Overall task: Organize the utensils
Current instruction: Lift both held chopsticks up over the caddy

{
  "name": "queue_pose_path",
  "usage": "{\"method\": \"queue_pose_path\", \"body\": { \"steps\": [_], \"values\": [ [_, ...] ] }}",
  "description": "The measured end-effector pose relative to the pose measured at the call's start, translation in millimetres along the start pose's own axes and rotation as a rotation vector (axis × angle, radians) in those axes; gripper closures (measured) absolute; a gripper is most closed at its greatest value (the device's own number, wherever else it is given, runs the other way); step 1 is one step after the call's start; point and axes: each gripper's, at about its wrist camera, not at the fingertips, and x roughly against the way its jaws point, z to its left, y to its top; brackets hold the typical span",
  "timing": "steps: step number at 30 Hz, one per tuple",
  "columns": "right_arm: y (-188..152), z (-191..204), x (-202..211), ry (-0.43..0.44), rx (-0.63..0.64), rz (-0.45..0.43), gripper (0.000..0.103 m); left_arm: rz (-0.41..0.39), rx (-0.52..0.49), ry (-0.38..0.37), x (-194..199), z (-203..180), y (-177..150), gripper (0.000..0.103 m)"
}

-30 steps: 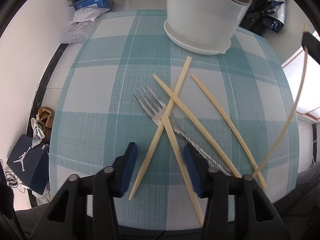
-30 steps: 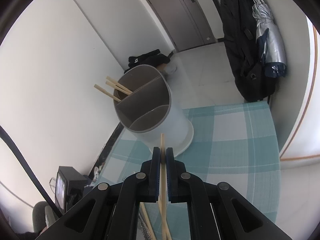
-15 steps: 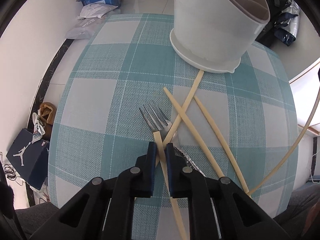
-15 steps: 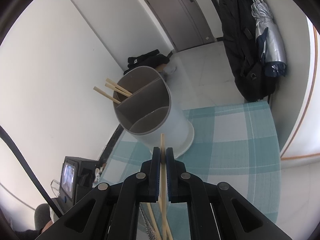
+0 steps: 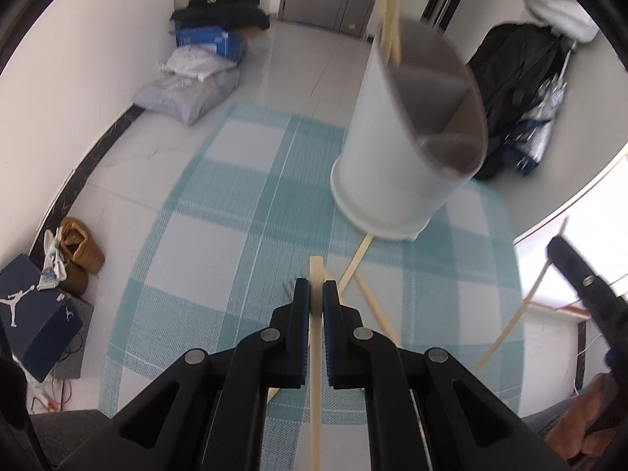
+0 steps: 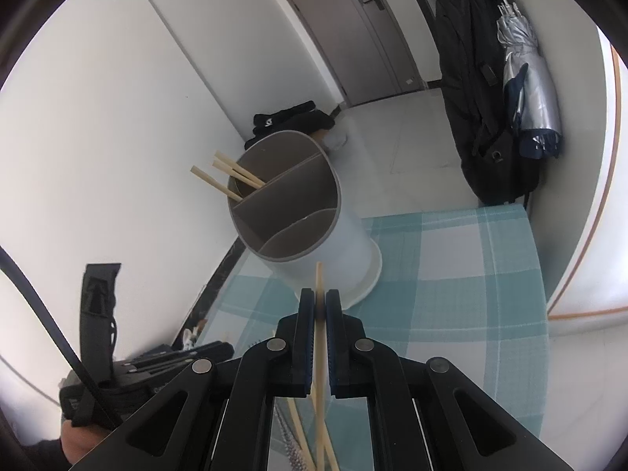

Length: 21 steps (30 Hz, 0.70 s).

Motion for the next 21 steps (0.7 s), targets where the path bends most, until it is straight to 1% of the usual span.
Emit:
{"method": "queue_pose_path", "body": {
  "steps": [4, 6, 7, 9, 11, 16, 21],
  "values": [
    [-4, 7, 11, -0.003, 0.038, -0.035, 0.098, -0.123, -0.007, -0.041, 26, -5, 7, 0.1],
    [-6, 12, 15, -0.006, 0.056, -0.047, 0.098, -0.181, 0.004, -0.088, 39, -3, 7, 0.1],
    [-7, 14, 17, -0.011, 0.067, -0.052, 0.098, -0.209, 0.008, -0.099, 43, -2, 8, 0.1],
    [-9, 20, 19, -0.02, 0.087, -0.06, 0.098, -0.256, 0.017, -0.095, 52, -2, 10, 0.1],
    [-9, 24, 21, -0.025, 0.098, -0.064, 0.098, -0.302, 0.036, -0.115, 62, 1, 11, 0.1],
    [-6, 29, 31, -0.039, 0.105, -0.094, 0.098, -0.365, 0.06, -0.148, 81, 2, 15, 0.1],
    [-2, 28, 44, -0.043, 0.076, -0.13, 0.098, -0.435, 0.032, -0.159, 101, -8, 21, 0.1]
  ]
}}
